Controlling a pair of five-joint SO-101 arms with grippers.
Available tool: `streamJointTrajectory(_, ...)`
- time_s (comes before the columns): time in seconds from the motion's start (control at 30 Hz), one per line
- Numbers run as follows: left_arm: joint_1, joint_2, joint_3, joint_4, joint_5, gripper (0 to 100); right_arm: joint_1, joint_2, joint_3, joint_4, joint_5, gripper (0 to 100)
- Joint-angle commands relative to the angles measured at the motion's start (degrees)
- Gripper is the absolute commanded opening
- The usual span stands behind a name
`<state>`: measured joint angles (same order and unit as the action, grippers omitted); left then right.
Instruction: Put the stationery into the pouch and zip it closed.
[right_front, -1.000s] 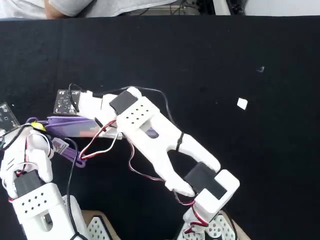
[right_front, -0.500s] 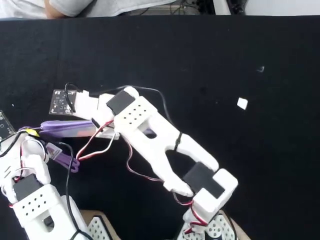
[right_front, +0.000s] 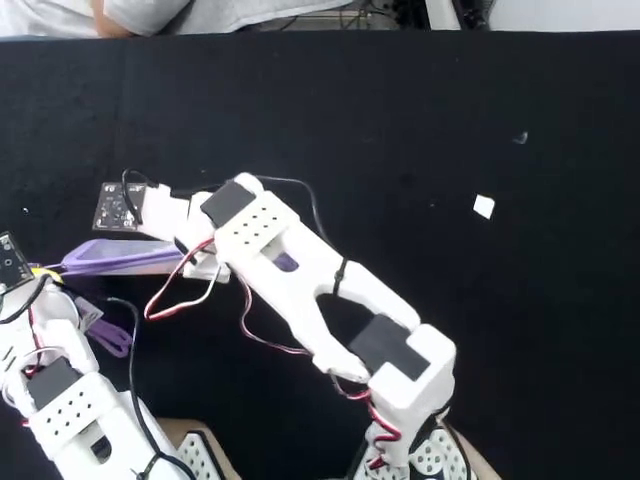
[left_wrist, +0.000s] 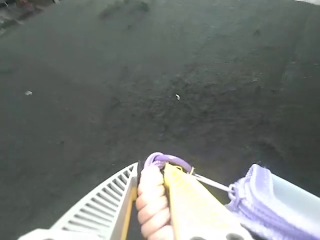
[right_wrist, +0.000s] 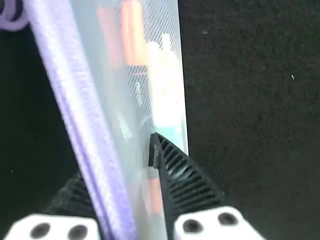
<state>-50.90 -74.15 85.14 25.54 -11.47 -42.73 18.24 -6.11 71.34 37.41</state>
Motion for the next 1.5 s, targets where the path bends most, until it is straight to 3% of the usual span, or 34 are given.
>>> streamJointTrajectory(0.0,-7.25,0.18,-0.31,-4.04,-1.41,3,8.53,1.98,-4.26,6.51,-0.62,1.1)
streamJointTrajectory(0.3,-7.60,0.09,1.01,-4.31,-3.43,3,16.18,9.71,-14.37,10.73,1.14,1.1)
streamJointTrajectory(0.67,-7.60,0.09,2.42,-7.47,-4.57,3,25.41,9.80,-16.75,10.99,3.87,1.1)
streamJointTrajectory(1.47,-7.16,0.18,2.42,-7.47,-4.66,3,46.33,9.80,-37.41,24.79,12.66,1.1)
